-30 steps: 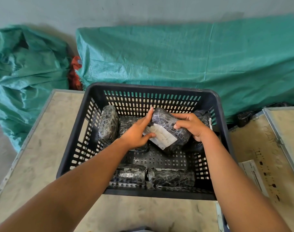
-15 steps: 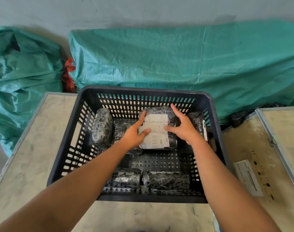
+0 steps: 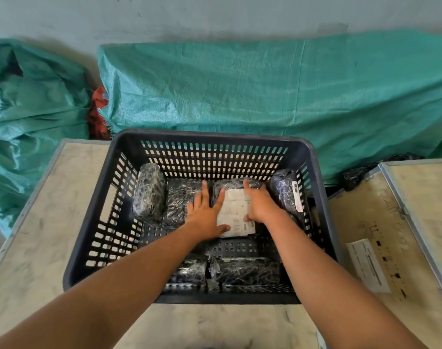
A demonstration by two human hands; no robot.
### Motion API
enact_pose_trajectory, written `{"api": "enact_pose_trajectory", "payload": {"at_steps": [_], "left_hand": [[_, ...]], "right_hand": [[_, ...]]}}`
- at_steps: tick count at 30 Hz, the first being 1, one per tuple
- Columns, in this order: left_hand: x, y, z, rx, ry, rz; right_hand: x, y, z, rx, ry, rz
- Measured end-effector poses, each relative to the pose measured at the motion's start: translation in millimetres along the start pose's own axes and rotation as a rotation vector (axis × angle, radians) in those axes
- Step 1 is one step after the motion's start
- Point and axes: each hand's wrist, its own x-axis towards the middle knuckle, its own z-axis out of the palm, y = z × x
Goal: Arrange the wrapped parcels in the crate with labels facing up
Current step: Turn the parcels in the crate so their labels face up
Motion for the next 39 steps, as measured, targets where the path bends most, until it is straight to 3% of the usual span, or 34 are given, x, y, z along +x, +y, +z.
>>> {"api": "enact_pose_trajectory", "payload": {"at_steps": [6, 11, 14, 16, 18, 21, 26, 31, 35, 39], "left_hand": [[1.7, -21.2, 5.6, 0.068, -0.071, -0.002], [4.1, -15.8, 1.6, 0.084, -0.135, -0.027], [6.8, -14.3, 0.8, 0.104, -0.174, -0.051], [6.4, -15.7, 3.8, 0.111, -0.164, -0.048], [4.7, -18.0, 8.2, 0.110, -0.137, -0.036], [3.7, -20.1, 12.8, 0.099, -0.104, -0.026], [3.4, -20.4, 13.1, 0.096, -0.084, -0.016], [0.5, -17.7, 9.0, 0.076, -0.098, 0.006], [-4.9, -6.2, -14.8, -0.082, -0.052, 0.109], [-18.3, 10.3, -54.5, -0.340, 0.162, 0.423]], "right_hand": [[3.2, -6.6, 13.6, -0.301, -0.010, 0.034], [-24.8, -12.0, 1.2, -0.116, -0.009, -0.080], [-51.4, -16.8, -32.1, 0.098, 0.272, -0.196], [-65.6, -12.9, -51.9, 0.009, 0.529, -0.195], [-78.3, -4.6, -60.9, -0.141, 0.653, -0.084], [-88.9, 4.9, -56.2, -0.175, 0.592, 0.040], [-86.2, 9.3, -40.1, 0.078, 0.515, -0.010], [-83.8, 16.8, -27.6, 0.230, 0.299, -0.052], [-83.5, 16.3, -32.1, 0.347, 0.414, -0.079], [-94.9, 21.6, -46.6, 0.381, 0.492, -0.078]]}}
